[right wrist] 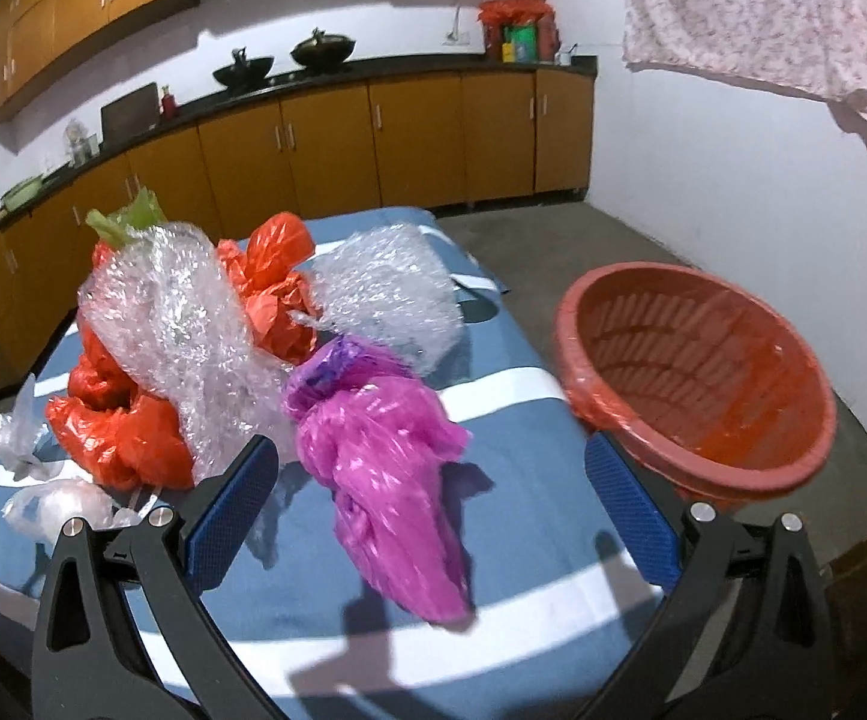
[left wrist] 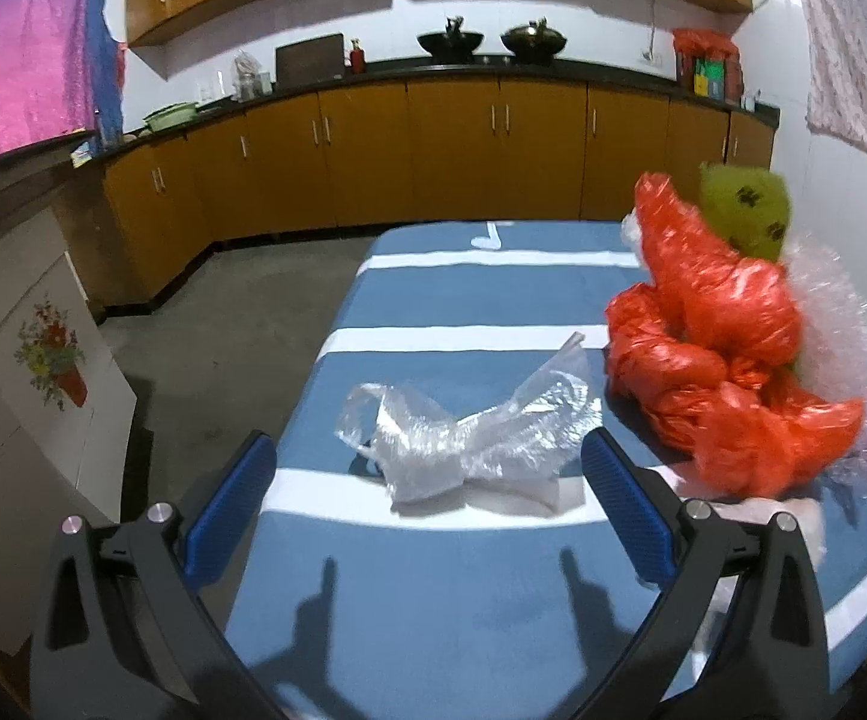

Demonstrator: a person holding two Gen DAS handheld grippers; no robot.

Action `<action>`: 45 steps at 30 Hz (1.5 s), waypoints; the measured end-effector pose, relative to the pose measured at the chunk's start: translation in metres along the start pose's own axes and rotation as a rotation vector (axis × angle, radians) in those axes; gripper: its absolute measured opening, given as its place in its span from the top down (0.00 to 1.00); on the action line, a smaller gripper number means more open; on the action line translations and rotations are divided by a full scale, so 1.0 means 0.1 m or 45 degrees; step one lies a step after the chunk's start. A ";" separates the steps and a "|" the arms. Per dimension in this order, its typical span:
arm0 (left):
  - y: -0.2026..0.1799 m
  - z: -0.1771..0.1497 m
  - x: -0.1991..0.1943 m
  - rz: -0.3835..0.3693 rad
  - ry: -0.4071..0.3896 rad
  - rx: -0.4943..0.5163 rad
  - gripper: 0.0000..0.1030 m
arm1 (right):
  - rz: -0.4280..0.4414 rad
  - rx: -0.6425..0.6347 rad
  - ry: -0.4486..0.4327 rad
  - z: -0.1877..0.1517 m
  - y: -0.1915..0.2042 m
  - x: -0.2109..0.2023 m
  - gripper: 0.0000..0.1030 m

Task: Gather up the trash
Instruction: 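Grasp the clear plastic bag with the left tool while the right tool grasps the pink bag, then carry the pink bag to the orange basket and open the right tool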

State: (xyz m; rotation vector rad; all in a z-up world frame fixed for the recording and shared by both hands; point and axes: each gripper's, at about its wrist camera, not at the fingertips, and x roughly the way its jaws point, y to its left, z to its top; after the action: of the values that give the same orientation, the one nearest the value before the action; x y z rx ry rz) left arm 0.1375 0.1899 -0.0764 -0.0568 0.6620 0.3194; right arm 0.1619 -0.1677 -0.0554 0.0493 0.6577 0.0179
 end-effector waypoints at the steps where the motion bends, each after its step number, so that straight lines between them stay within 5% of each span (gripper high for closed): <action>1: 0.00 0.01 0.06 -0.006 0.011 0.008 0.04 | 0.001 -0.011 0.005 0.00 0.01 0.03 0.02; 9: 0.05 0.06 0.55 -0.120 0.175 0.003 0.07 | 0.015 -0.071 0.060 0.03 0.09 0.25 0.14; 15: 0.01 0.11 0.80 -0.227 0.263 -0.022 0.34 | 0.052 -0.069 0.111 0.01 0.09 0.34 0.34; 21: -0.08 0.11 0.84 -0.250 0.278 0.014 0.65 | 0.064 -0.076 0.118 -0.02 0.09 0.35 0.44; 30: -0.25 0.20 0.60 -0.237 0.188 0.078 0.69 | 0.069 -0.063 0.091 0.02 0.04 0.27 0.58; 45: -0.62 0.54 -0.19 -0.329 0.010 0.129 0.69 | 0.067 -0.044 -0.014 0.15 -0.13 -0.08 0.59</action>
State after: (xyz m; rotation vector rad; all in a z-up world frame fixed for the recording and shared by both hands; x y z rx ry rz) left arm 0.1749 0.1339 -0.0255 -0.0462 0.6690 0.0364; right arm 0.1646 -0.1818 -0.0395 0.0333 0.6449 0.0795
